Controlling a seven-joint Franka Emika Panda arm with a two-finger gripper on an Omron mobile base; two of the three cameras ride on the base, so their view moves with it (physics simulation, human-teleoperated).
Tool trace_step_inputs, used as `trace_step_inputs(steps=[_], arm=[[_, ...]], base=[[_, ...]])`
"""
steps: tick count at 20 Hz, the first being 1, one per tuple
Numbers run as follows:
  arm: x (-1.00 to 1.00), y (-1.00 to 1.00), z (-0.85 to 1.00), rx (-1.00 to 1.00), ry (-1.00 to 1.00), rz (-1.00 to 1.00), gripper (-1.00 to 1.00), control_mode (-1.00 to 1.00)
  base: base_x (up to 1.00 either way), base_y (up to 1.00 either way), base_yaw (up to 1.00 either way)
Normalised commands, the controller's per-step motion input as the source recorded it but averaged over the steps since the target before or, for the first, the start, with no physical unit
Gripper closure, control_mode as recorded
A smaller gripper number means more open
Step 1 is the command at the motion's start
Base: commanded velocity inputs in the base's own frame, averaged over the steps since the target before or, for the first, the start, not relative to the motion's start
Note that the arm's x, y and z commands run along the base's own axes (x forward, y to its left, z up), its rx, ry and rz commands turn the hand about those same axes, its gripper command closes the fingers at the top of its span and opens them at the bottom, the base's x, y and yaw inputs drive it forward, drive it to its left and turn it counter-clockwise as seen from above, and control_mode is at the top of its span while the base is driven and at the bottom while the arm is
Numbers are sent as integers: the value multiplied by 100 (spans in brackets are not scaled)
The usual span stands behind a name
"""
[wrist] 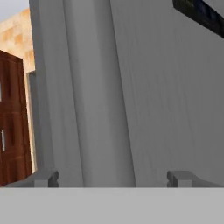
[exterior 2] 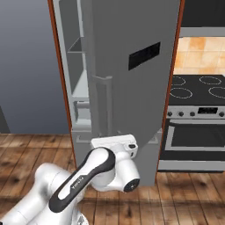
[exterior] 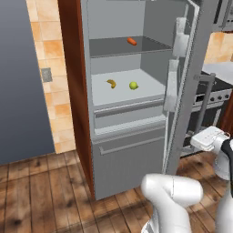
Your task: Place the pear in the correct fridge rack based on whether it is a fruit or vegetable. Finally, close the fridge door.
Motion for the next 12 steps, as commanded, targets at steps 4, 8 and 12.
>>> trace_step_inputs(steps=[4, 8, 12], arm=[[41, 91, 24, 0, -5, 0, -100, -100], [51, 67, 25, 0, -5, 0, -100, -100], [65, 66, 24, 0, -8, 0, -100, -100]], base=[[0, 0, 0], [0, 0, 0], [0, 0, 0]])
